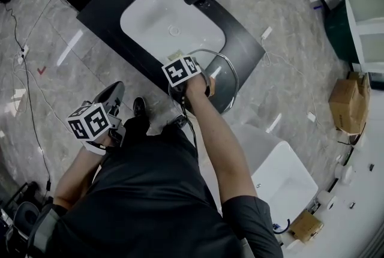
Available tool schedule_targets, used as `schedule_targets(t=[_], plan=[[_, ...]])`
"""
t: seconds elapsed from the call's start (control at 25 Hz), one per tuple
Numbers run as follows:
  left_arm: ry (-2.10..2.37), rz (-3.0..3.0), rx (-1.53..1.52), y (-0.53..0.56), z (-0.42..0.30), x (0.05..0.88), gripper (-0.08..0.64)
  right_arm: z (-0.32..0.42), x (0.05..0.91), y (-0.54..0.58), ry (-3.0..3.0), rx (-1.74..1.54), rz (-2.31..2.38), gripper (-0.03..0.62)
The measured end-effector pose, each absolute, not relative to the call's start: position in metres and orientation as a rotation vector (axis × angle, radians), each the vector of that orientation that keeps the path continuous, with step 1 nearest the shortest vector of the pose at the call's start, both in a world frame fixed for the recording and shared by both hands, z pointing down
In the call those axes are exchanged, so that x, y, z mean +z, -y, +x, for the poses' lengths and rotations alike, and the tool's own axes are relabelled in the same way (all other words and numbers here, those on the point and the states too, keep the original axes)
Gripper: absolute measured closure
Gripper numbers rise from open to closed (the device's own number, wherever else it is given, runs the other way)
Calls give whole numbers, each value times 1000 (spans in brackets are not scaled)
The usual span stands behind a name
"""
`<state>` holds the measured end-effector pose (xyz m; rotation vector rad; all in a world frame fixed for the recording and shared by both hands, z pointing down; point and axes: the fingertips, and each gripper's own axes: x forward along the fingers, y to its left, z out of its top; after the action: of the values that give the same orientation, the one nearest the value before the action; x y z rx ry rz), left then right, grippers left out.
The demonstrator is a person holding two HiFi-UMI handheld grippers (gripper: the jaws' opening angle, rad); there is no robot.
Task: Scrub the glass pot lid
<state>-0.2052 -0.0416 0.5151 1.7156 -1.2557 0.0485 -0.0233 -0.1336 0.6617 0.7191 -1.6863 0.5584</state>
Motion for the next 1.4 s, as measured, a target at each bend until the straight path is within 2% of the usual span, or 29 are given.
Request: schedule_targets(t=[0.36,0.88,1.4], plan=[[1251,1724,58,46,-205,512,560,14,655,164,1651,822,837,525],[1234,1734,94,51,-188,513,560,105,654,195,1585,885,1100,525],[1136,1810,159,56,-126,509,560,171,652,162,1553,987,1229,525]])
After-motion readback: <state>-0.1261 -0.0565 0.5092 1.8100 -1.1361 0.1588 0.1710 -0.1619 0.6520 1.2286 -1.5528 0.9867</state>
